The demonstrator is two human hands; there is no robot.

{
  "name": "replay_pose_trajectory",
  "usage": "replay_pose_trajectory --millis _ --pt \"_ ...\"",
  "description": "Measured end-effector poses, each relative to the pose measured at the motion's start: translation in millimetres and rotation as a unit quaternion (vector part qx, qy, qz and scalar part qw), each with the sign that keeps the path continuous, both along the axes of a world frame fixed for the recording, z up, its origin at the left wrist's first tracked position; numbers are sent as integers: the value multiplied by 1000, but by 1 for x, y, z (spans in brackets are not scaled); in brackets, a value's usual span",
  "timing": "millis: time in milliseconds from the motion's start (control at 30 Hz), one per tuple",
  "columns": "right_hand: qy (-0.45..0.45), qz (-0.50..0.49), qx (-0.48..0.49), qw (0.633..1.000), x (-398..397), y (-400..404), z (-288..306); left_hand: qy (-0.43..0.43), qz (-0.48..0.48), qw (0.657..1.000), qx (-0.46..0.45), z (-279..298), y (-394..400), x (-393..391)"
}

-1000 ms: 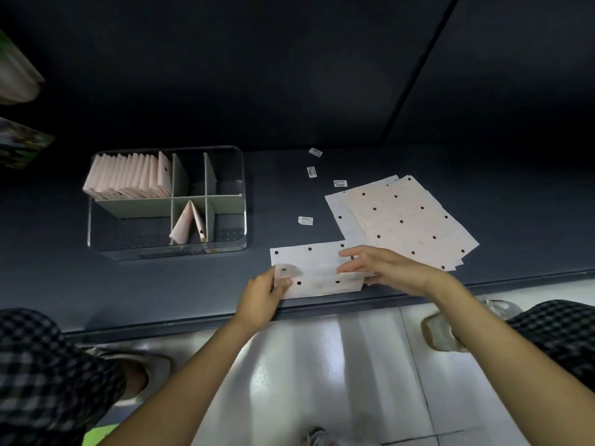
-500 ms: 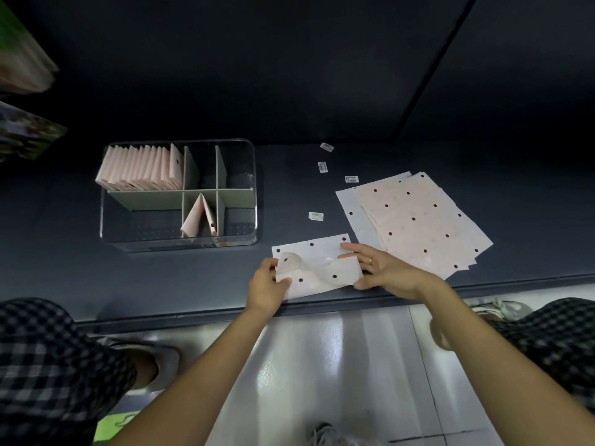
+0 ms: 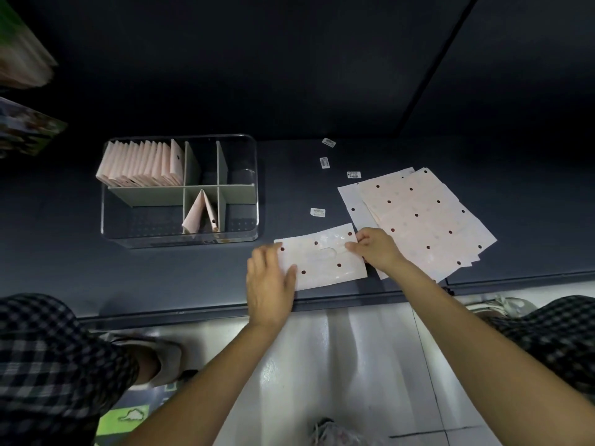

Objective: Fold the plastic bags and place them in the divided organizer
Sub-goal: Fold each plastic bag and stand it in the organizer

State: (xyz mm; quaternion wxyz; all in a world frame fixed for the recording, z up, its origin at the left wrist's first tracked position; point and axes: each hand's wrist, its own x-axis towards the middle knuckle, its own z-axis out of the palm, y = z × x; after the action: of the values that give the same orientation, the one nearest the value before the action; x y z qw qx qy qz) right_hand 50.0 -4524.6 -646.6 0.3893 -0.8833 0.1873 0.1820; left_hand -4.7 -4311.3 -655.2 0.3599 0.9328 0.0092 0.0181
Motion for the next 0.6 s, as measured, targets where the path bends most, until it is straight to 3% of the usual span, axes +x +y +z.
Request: replay_pose_trajectory --millis 67,167,267,367,467,533,600 --pt "-2 -5 -27 1000 2 3 -3 -50 -118 990 62 -2 -2 -12" --pt "-3 -17 -33 999 2 5 -6 -10 -265 954 137 -15 -7 -27" --pt "-9 -21 -55 998 -2 6 -4 22 -330 912 241 -33 -5 -34" --pt "-128 17 -182 975 -23 15 -2 32 -350 885 306 -39 -1 -35" --pt "-244 198 -209 926 -59 29 -10 25 -355 871 339 -42 0 -35" --pt "-231 362 -224 875 -81 30 -22 30 -355 867 348 -41 -1 -35" --pt "-183 449 -270 832 -94 21 -32 38 -358 867 344 -40 -1 -34"
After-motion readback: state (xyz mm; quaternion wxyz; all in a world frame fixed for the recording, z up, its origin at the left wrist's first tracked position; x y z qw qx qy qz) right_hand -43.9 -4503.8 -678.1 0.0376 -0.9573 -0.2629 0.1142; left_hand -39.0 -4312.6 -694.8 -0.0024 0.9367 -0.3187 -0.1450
